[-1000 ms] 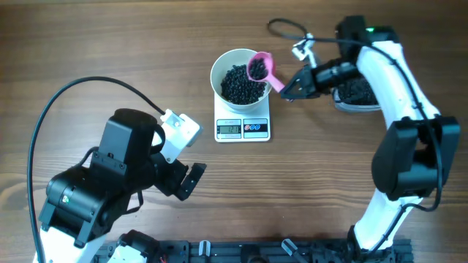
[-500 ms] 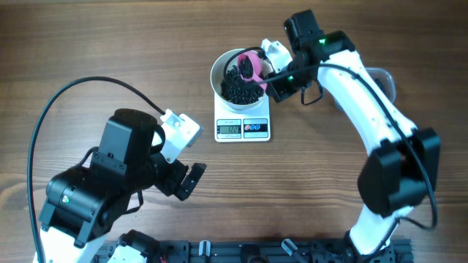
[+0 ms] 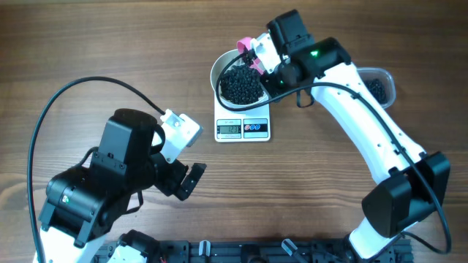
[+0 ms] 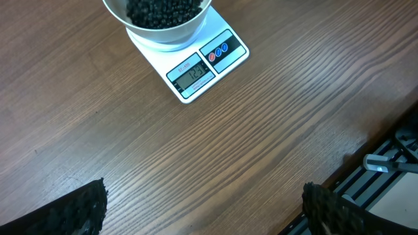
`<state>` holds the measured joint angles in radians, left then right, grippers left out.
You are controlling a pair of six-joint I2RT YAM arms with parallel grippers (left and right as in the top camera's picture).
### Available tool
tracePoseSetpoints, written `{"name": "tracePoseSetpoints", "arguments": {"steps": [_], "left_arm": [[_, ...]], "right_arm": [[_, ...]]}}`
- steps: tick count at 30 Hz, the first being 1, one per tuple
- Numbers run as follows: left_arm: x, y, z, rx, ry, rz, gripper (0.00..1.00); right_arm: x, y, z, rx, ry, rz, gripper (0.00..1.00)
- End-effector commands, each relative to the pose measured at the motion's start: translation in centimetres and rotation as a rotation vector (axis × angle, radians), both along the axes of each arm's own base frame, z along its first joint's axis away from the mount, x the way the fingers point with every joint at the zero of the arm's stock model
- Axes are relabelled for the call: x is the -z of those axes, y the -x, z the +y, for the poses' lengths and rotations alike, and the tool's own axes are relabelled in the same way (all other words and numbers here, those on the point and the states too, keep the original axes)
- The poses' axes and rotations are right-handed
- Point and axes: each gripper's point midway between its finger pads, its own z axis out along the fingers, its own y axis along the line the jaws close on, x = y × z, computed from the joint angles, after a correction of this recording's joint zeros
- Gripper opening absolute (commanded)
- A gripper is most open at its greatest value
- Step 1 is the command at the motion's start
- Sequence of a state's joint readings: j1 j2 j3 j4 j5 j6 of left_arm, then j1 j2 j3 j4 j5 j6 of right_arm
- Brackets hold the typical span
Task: Scoop item into bowl and weigh 150g on scale
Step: 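Carry the filled scoop over the white bowl and pour beans in, then return the empty scoop to the bean tub and lower it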
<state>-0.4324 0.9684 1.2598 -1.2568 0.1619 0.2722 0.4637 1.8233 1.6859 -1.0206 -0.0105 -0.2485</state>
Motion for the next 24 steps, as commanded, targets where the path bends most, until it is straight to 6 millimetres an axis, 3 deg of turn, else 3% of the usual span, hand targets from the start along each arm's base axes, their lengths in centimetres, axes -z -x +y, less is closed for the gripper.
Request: {"name": "tracePoseSetpoints", "arguments": {"steps": [1, 7, 24], "left_arm": [[-0.52, -0.13, 0.12, 0.003, 0.001, -0.022, 1.00], [-0.52, -0.13, 0.12, 0.003, 0.001, -0.022, 1.00], [-0.52, -0.14, 0.11, 0.003, 0.001, -0.023, 1.00]], "right_arm": [[-1.22, -0.47, -0.65, 0.007, 0.097, -0.076, 0.05], [-1.41, -0.29, -0.83, -0.010, 0.200, -0.119, 0.05], [-1.33, 0.20, -0.93, -0.018, 0.235, -0.115, 0.05]]}}
